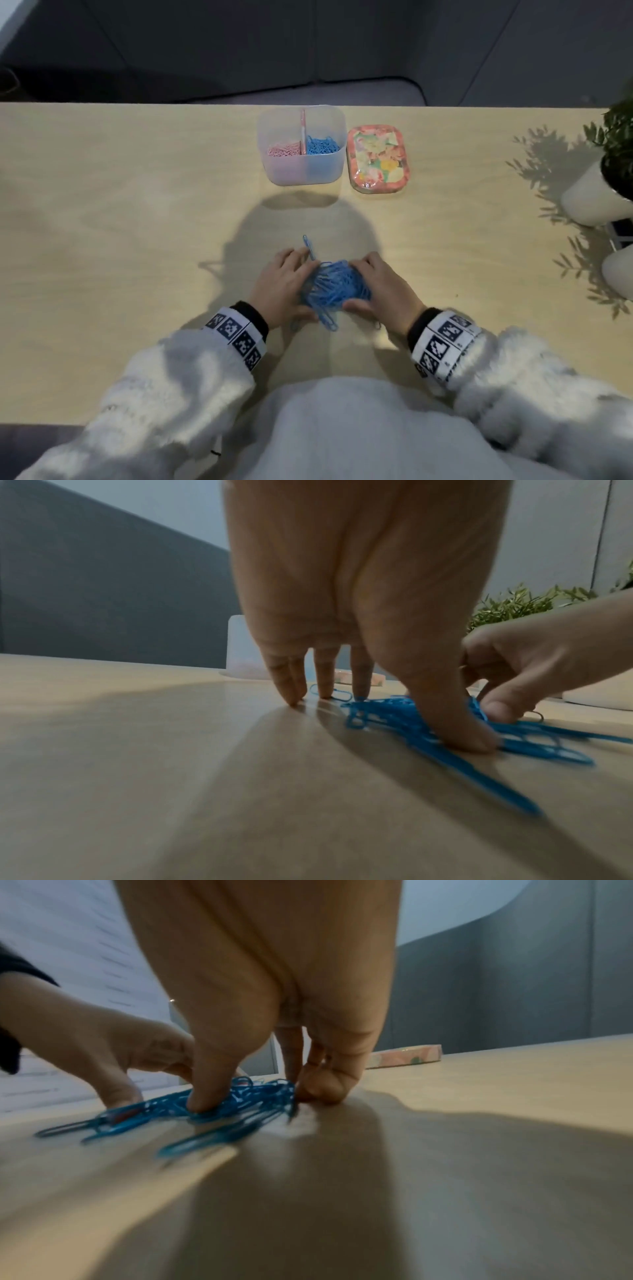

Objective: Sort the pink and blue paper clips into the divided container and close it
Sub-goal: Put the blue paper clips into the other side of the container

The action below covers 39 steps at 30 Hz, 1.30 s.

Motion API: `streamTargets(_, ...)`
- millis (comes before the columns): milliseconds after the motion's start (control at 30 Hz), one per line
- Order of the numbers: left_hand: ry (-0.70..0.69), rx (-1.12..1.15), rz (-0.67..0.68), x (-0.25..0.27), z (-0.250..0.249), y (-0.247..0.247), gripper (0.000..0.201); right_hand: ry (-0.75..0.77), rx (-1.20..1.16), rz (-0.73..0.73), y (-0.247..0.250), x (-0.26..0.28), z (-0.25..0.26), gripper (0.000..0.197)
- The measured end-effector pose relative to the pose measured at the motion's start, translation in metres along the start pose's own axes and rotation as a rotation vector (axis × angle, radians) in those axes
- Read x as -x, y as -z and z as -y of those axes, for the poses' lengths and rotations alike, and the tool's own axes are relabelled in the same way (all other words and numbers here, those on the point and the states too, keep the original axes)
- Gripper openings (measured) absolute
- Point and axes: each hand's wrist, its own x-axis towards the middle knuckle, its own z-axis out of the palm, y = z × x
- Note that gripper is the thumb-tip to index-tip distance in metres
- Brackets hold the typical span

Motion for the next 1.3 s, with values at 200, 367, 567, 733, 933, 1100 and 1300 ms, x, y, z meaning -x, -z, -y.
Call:
streamTargets(200,0.027,0.172,-0.011,-0.002,0.001,0.021,0.103,0.014,0.107,-0.011,0.02,-0.013,-0.007,0.086)
streamTargets(367,0.017,0.086,0.004,-0.012,-0.015,0.013,0.071,0.081,0.238,0.033,0.007,-0.019,0.009,0.082)
streamTargets(567,0.021,0.172,-0.092,-0.016,-0.018,0.018,0.033,0.101,0.154,-0.002,0.002,-0.025,0.015,0.038)
streamTargets(733,0.059,0.177,-0.125,-0.018,-0.013,0.021,0.024,0.12,0.13,0.002,0.015,-0.03,0.014,0.028)
streamTargets(933,0.12,0.287,-0.145,-0.018,-0.003,0.023,0.021,0.047,-0.048,-0.08,0.04,-0.033,0.008,0.023)
streamTargets(1100,0.108,0.334,-0.147,-0.015,0.002,0.024,0.019,0.0,-0.297,-0.061,0.082,-0.049,0.009,0.024)
streamTargets(1300,0.094,0.349,-0.162,-0.015,0.005,0.031,0.02,-0.076,-0.475,-0.214,0.134,-0.114,0.026,0.017)
